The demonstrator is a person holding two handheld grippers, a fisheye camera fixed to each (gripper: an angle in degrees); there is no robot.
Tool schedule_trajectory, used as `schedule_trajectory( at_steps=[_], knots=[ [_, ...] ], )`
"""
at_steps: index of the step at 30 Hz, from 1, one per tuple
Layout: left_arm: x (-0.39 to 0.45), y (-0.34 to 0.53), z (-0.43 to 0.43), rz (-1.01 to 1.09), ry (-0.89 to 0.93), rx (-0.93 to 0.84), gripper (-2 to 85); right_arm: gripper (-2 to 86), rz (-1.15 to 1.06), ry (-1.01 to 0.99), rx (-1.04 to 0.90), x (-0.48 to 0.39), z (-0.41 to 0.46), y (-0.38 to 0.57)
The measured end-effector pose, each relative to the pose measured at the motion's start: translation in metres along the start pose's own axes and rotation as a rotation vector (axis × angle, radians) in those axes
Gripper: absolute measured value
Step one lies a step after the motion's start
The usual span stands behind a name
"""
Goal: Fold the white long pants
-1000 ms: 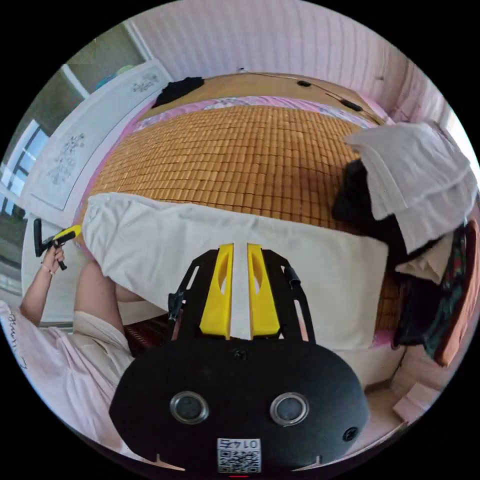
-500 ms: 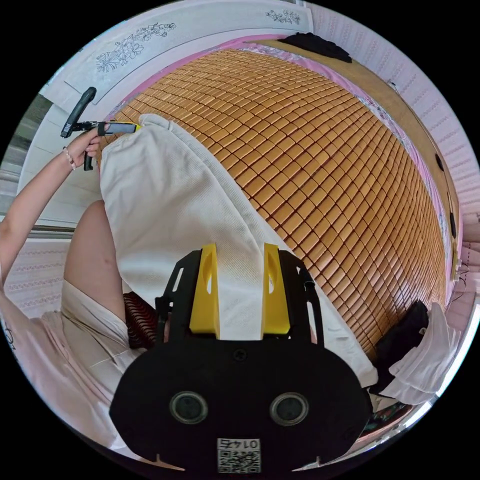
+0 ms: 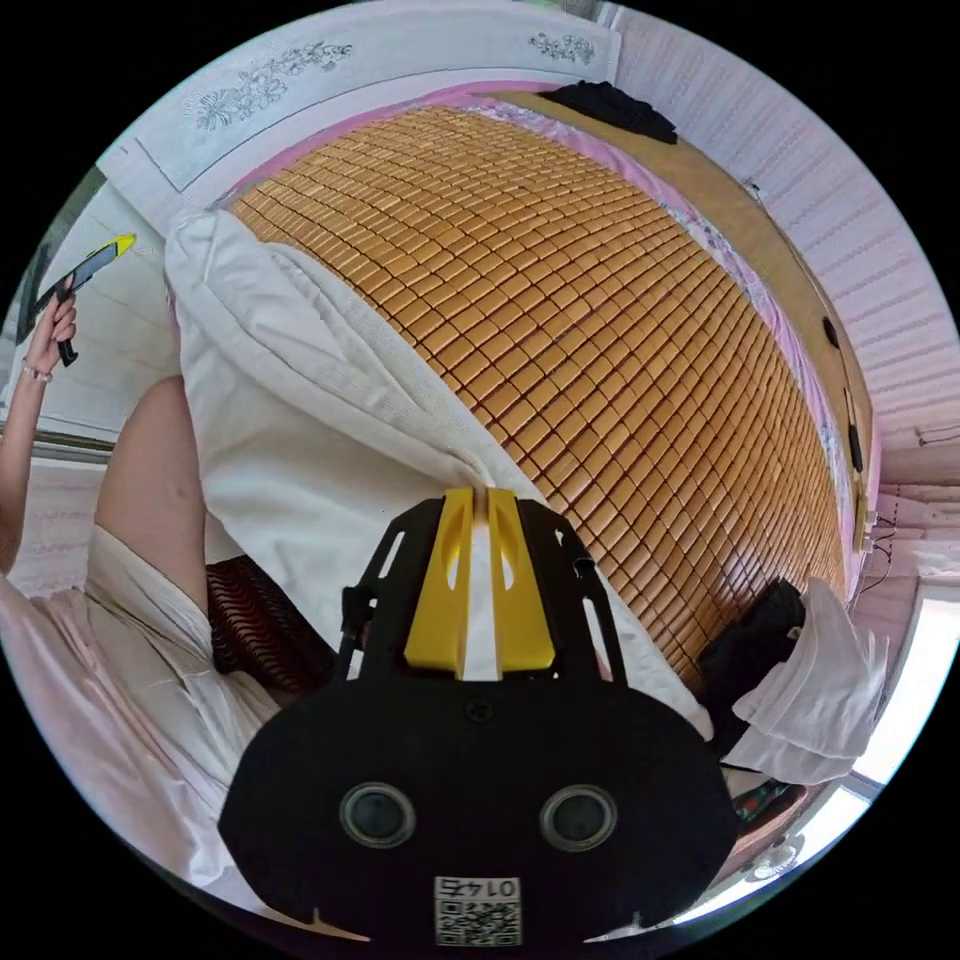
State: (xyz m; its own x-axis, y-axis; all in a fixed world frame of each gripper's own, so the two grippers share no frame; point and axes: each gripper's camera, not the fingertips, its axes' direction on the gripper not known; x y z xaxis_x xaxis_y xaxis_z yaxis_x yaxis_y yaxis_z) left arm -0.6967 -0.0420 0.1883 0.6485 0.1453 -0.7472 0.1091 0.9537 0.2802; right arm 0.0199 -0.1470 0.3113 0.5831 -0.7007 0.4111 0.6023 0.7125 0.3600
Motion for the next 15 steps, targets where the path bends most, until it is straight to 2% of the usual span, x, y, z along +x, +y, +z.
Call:
schedule_trajectory(
  at_steps=[2, 6, 10, 12, 14, 15],
  knots=[
    [-0.016, -0.007, -0.012, -0.026, 0.048, 0.018, -0.8, -0.1, 0.005, -0.029, -0.010, 0.006, 0.009, -0.012],
    [-0.037, -0.034, 0.031, -0.060, 0.149, -0.096, 0.4, -0.6, 0.057, -0.065, -0.091, 0.011, 0.056, -0.036],
    [-0.033, -0.064, 0.090, 0.012, 0.063, -0.209, 8.5, -0.7, 0.047, -0.042, -0.099, 0.001, 0.071, -0.043],
    [-0.040, -0.080, 0.134, -0.048, 0.015, -0.299, 14.7, -0.7, 0.037, -0.030, -0.097, -0.004, 0.076, -0.045],
    [-0.049, -0.084, 0.168, -0.104, 0.038, -0.423, 14.5, -0.7, 0.030, -0.026, -0.097, -0.006, 0.079, -0.046],
    [-0.051, -0.081, 0.184, -0.106, 0.110, -0.485, 11.9, -0.7, 0.030, -0.026, -0.094, -0.005, 0.081, -0.047]
  ],
)
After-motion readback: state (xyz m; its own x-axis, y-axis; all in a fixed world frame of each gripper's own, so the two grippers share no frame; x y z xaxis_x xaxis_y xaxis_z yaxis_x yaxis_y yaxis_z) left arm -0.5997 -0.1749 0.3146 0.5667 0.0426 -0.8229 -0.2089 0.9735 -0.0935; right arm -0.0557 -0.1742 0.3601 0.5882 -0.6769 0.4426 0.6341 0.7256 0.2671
